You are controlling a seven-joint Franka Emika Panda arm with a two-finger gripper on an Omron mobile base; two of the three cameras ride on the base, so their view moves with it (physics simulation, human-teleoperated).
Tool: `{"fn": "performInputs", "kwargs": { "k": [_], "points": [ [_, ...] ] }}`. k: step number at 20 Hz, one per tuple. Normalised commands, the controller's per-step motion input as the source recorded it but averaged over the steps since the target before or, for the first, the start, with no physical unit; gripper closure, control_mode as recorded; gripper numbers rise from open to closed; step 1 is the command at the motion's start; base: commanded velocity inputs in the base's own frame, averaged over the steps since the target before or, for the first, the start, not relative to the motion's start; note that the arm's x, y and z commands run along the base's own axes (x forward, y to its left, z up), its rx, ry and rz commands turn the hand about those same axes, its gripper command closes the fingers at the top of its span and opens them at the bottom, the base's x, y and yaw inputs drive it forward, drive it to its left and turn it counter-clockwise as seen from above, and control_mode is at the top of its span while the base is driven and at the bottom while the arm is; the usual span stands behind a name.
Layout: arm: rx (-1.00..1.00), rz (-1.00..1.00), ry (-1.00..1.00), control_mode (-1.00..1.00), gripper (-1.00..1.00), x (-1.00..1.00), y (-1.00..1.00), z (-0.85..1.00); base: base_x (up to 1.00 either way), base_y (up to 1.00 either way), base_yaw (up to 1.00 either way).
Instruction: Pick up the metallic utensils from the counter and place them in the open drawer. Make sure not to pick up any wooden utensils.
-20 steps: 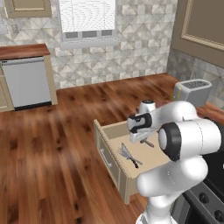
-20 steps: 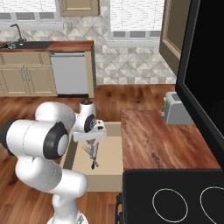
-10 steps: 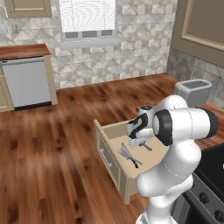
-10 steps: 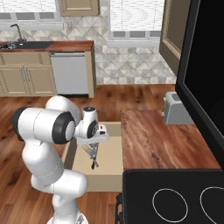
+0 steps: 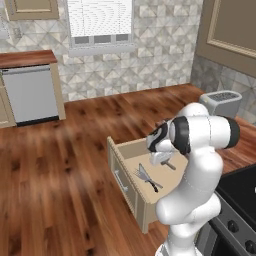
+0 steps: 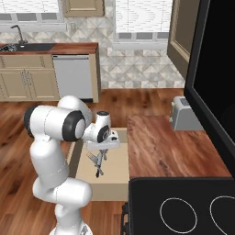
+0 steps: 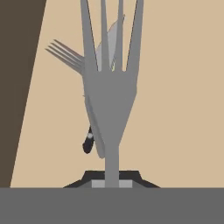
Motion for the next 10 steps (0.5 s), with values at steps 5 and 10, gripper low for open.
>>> {"fn": "performInputs", "kwargs": {
  "k": [5,10],
  "points": [
    [0.0,0.0,0.0,-1.0,1.0,0.0,0.0,-0.55,0.0,0.0,0.0],
    [0.0,0.0,0.0,-1.0,1.0,0.0,0.0,-0.5,0.0,0.0,0.0]
  ]
}}
